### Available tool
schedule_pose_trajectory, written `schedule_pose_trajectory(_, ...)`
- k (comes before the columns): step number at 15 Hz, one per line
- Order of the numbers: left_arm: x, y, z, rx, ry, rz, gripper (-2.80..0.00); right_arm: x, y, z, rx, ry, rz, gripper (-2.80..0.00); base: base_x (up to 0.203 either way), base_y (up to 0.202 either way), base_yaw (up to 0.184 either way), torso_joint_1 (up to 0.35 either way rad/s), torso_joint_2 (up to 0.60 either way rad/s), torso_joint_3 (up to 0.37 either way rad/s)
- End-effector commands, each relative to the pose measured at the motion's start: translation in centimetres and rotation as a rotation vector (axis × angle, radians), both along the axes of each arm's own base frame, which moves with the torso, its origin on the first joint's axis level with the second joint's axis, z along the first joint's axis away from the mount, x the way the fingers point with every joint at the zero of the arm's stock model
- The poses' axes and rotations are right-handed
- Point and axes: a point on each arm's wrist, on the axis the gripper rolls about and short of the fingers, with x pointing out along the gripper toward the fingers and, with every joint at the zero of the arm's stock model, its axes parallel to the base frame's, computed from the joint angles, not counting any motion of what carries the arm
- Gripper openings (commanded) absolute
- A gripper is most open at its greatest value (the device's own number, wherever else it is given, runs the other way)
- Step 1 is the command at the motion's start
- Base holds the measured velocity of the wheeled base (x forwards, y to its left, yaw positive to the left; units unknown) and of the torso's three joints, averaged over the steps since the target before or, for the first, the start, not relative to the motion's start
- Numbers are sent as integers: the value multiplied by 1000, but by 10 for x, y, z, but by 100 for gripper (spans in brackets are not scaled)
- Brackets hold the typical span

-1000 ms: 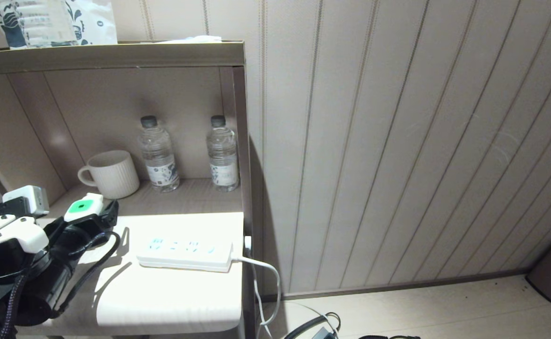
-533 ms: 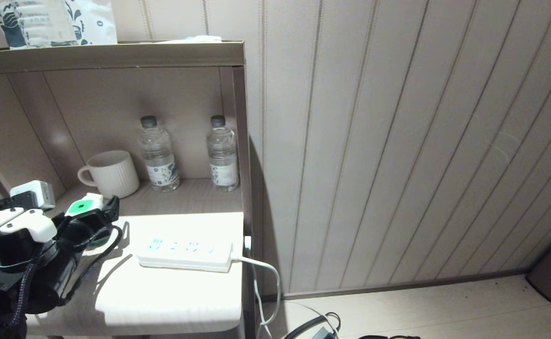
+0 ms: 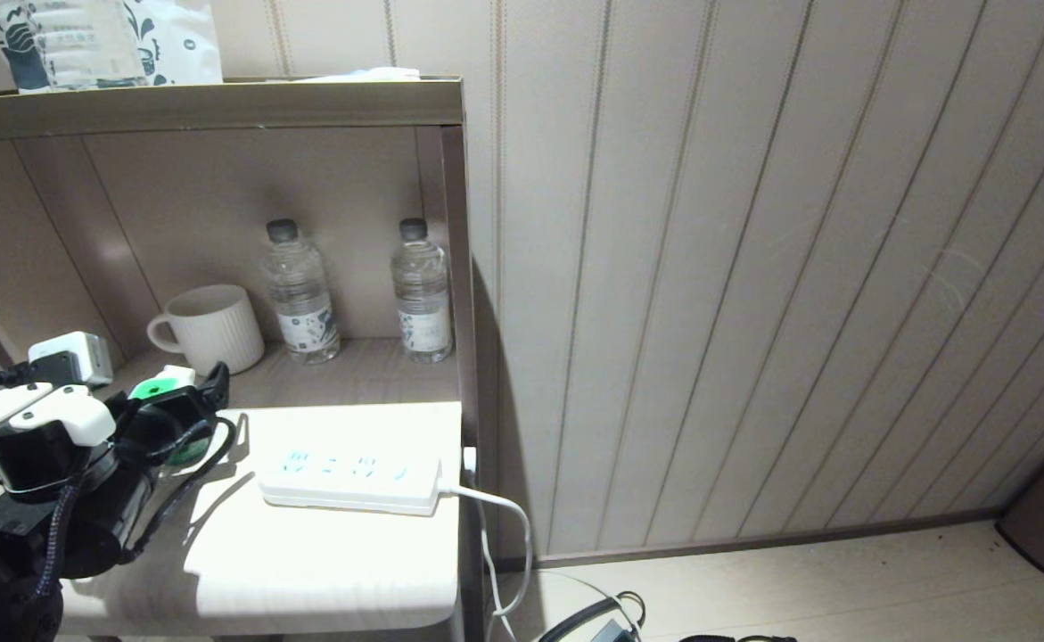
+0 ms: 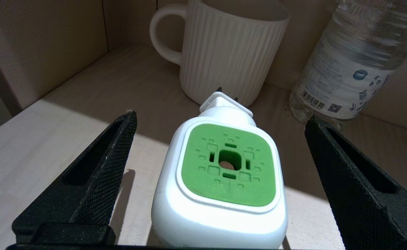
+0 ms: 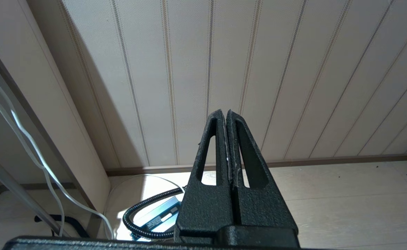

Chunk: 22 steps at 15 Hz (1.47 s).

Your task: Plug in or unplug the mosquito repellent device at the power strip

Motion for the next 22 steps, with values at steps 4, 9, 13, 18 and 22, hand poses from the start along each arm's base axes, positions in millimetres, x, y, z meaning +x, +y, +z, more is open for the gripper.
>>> schedule_pose_trajectory(4, 3, 0, 1, 6, -10, 3, 0, 0, 0, 0, 0, 0, 0, -280, 0, 0, 0, 0, 0, 0)
schedule_pose_trajectory(9, 2, 0, 2, 6, -6, 0, 0, 0, 0, 0, 0, 0, 0, -280, 0, 0, 0, 0, 0, 0)
schedule_pose_trajectory(13, 3, -2, 5, -1, -7, -17, 0, 0, 0, 0, 0, 0, 0, -280, 0, 0, 0, 0, 0, 0)
schedule_pose_trajectory(18, 0, -3, 6, -46, 7, -61, 0, 0, 0, 0, 0, 0, 0, -280, 0, 0, 0, 0, 0, 0)
schedule_pose_trajectory(22, -1, -3, 7, -51, 7, -73, 0, 0, 0, 0, 0, 0, 0, -280, 0, 0, 0, 0, 0, 0)
